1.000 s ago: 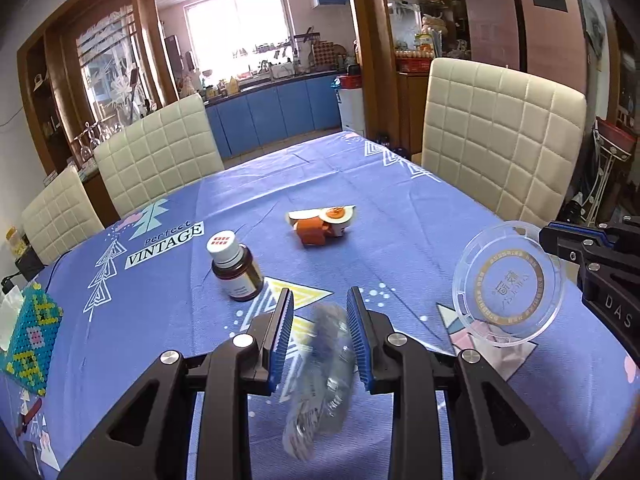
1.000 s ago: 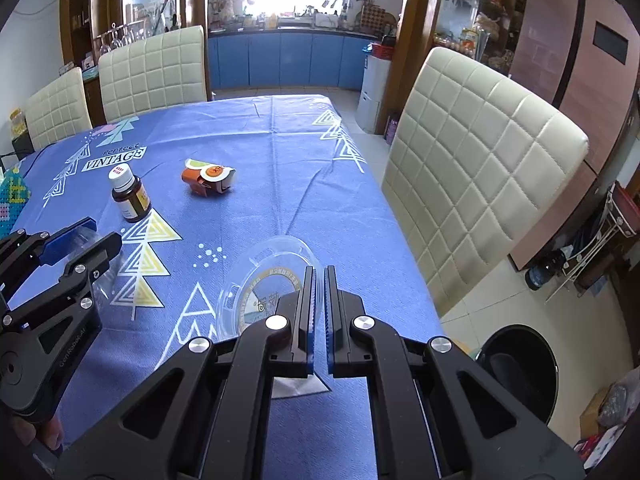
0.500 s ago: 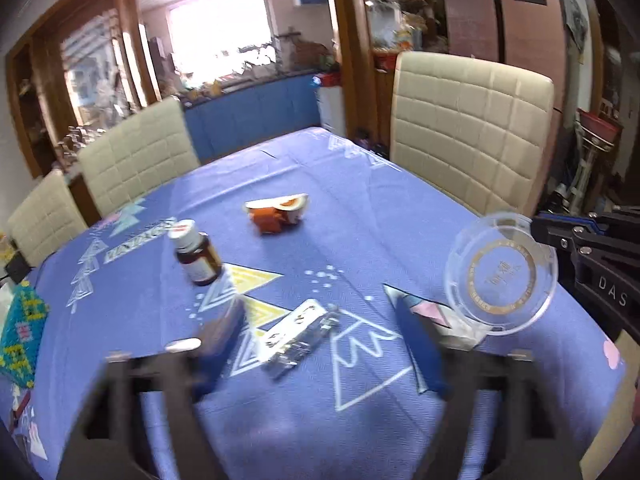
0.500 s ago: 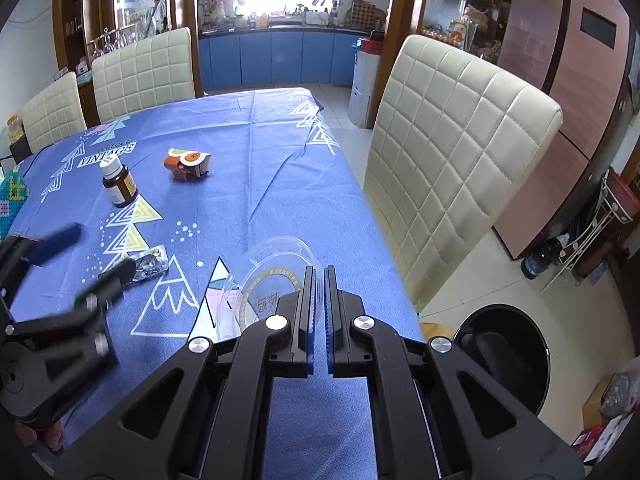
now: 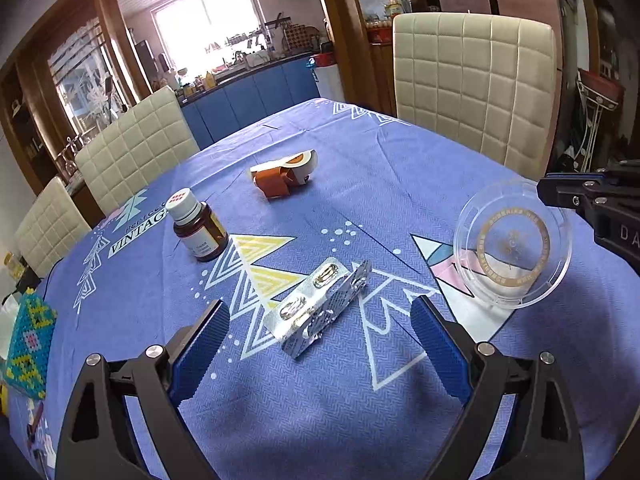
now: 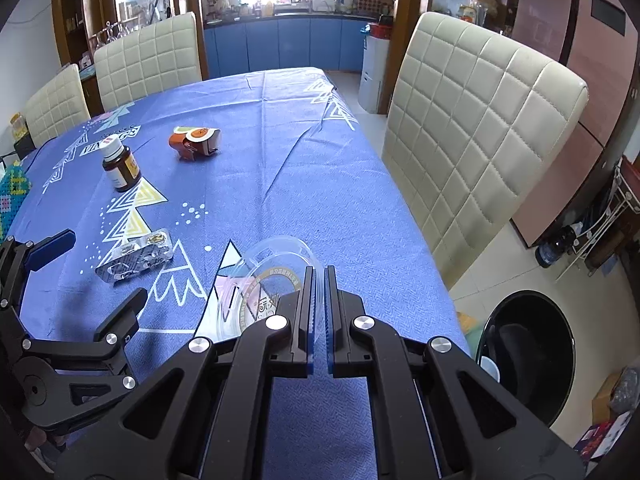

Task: Collect trash
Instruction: 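Carry the blister pack and clear lid over the black bin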

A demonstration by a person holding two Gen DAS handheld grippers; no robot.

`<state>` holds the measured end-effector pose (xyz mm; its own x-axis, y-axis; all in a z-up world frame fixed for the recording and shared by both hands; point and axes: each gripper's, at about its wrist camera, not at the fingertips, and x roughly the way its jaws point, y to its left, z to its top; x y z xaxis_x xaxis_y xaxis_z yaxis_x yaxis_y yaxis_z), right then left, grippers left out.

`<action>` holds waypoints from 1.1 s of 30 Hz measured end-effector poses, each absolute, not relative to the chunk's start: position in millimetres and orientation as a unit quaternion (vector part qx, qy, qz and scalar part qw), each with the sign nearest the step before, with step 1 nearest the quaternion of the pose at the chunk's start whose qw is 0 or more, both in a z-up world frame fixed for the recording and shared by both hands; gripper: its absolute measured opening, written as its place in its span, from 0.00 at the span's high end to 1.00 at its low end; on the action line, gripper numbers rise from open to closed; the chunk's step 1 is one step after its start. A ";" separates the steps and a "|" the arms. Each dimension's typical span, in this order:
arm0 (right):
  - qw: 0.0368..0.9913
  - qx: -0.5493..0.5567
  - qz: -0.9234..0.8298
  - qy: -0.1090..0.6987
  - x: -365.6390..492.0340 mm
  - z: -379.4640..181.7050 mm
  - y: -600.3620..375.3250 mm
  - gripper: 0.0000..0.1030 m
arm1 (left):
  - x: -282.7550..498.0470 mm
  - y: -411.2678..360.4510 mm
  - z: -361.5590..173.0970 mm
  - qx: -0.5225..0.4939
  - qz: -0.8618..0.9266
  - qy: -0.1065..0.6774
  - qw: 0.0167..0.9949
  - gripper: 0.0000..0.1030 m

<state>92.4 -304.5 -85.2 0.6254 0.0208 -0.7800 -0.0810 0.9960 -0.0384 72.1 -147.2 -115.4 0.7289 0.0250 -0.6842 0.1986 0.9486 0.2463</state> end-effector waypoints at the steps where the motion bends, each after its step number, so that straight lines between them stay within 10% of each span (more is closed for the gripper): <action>1: 0.900 -0.034 0.026 0.433 94.4 -85.8 -304.2 0.95 | 75.0 -147.3 -117.0 0.157 -0.050 0.366 0.916 0.13; 4: 0.899 -0.028 0.018 0.436 100.3 -87.4 -304.3 0.95 | 82.6 -147.6 -122.3 0.165 -0.058 0.370 0.912 0.17; 9: 0.899 -0.025 0.006 0.437 108.1 -87.3 -303.8 0.95 | 95.2 -149.4 -136.5 0.174 -0.081 0.396 0.898 0.66; 14: 0.897 -0.023 -0.004 0.441 109.9 -88.7 -303.2 0.95 | 97.6 -148.0 -139.8 0.168 -0.104 0.404 0.893 0.88; 33: 0.905 -0.022 -0.027 0.425 82.9 -70.5 -324.8 0.95 | 73.6 -184.5 -115.7 0.171 -0.137 0.374 0.901 0.91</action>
<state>82.9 -324.8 -70.5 0.6376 -0.0674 -0.7674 0.0303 0.9976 -0.0624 73.6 -184.5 -115.7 0.6828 -0.1198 -0.7207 0.3747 0.9042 0.2048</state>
